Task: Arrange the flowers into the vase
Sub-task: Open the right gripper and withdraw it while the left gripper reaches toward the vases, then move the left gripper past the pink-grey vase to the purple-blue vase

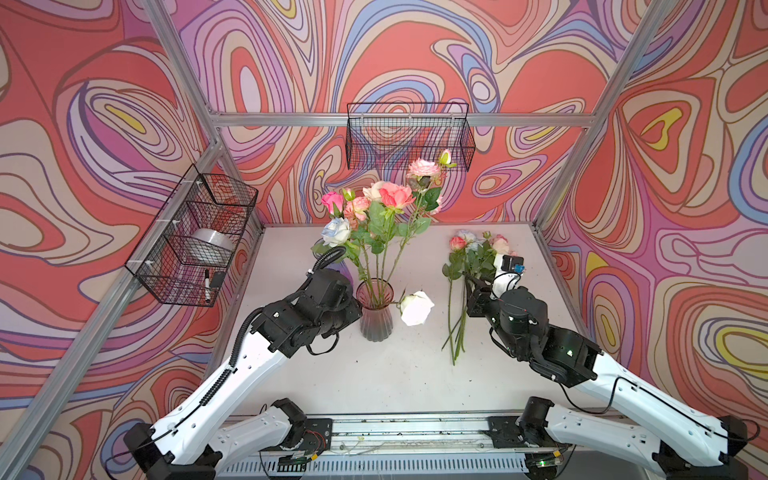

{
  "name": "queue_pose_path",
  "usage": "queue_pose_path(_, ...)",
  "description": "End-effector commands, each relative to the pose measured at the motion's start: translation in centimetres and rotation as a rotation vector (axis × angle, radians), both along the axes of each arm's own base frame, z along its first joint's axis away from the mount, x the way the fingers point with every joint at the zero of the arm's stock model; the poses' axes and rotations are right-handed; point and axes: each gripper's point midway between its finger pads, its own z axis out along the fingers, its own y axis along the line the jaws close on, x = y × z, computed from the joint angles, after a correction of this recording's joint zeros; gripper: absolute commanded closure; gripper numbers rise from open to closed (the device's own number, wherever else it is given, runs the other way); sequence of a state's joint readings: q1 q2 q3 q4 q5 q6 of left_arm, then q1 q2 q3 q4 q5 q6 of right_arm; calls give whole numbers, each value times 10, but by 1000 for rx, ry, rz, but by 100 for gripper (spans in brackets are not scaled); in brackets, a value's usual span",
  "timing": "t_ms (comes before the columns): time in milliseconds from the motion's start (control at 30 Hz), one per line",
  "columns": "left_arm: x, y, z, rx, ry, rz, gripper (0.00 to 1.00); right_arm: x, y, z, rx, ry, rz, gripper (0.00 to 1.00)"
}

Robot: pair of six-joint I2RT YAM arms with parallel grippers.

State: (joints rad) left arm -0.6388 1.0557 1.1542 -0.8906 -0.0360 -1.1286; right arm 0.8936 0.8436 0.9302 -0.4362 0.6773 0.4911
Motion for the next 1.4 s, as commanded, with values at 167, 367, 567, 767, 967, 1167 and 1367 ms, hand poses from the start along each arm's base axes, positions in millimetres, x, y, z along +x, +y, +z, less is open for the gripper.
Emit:
queue_pose_path(167, 8, -14, -9, -56, 79, 5, 53, -11, -25, -32, -86, 60, -63, 60)
queue_pose_path(367, 16, -17, -14, -65, 77, 12, 54, -14, -28, -39, -82, 68, -63, 60)
queue_pose_path(567, 27, -10, -21, -60, 82, 48, 55, -13, -28, -41, -90, 70, -66, 60)
queue_pose_path(767, 41, -13, -28, -76, 87, 48, 63, -14, -29, -42, -95, 68, -69, 60)
queue_pose_path(967, 48, -21, -32, -43, 119, -15, 71, -16, -34, -42, -100, 65, -78, 60)
queue_pose_path(1167, 56, -27, -33, -39, 107, -48, 81, -19, -43, -39, -104, 48, -97, 60)
queue_pose_path(1367, 71, -38, -32, -38, 111, -94, 92, -20, -48, -39, -120, 46, -110, 60)
